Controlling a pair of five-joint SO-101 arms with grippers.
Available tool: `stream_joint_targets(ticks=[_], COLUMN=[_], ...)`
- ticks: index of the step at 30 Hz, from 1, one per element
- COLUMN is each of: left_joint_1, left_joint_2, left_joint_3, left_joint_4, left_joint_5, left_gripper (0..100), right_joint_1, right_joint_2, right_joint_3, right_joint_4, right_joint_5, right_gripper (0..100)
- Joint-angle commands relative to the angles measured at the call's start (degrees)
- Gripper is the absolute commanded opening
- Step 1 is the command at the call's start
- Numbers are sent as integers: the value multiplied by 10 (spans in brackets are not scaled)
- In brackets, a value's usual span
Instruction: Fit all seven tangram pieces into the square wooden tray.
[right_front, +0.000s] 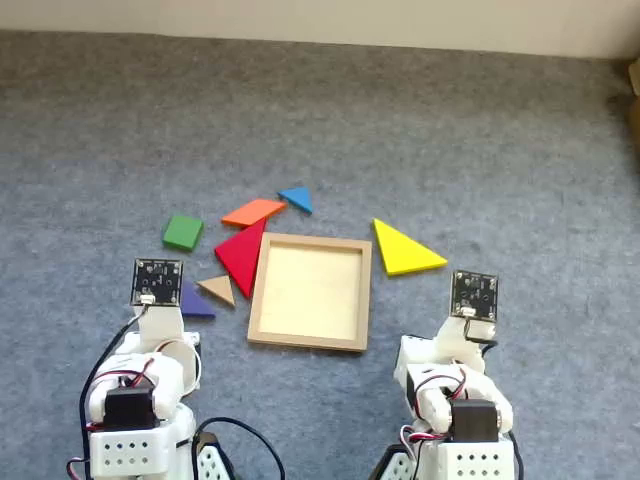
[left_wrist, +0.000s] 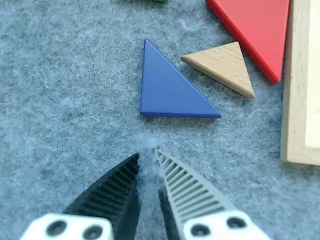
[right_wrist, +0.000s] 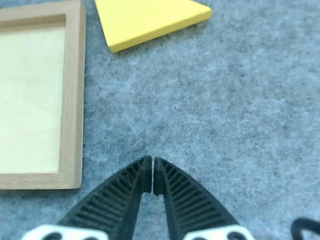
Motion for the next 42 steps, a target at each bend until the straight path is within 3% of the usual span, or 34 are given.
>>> stream_joint_targets(ticks=[1, 17, 21, 32, 38, 42], left_joint_1=[-8, -8, -8, -8, -8, -8], left_joint_2=[-6, -6, -6, -6, -6, -6], left_joint_3=[11, 11, 11, 11, 11, 11], left_joint_4=[4, 4, 4, 4, 4, 4], left_joint_5=[-3, -3, -3, -3, -3, -3], left_gripper=[21, 21, 21, 21, 21, 21], right_joint_1=[-3, 1, 41, 41, 44, 44], right_joint_2=[-7, -7, -7, 0, 131, 245], right_joint_3=[87, 80, 0, -158, -254, -325], right_joint_4=[5, 7, 29, 91, 100, 79], right_joint_5=[5, 5, 6, 23, 120, 127], right_gripper=[27, 27, 22, 4, 4, 4])
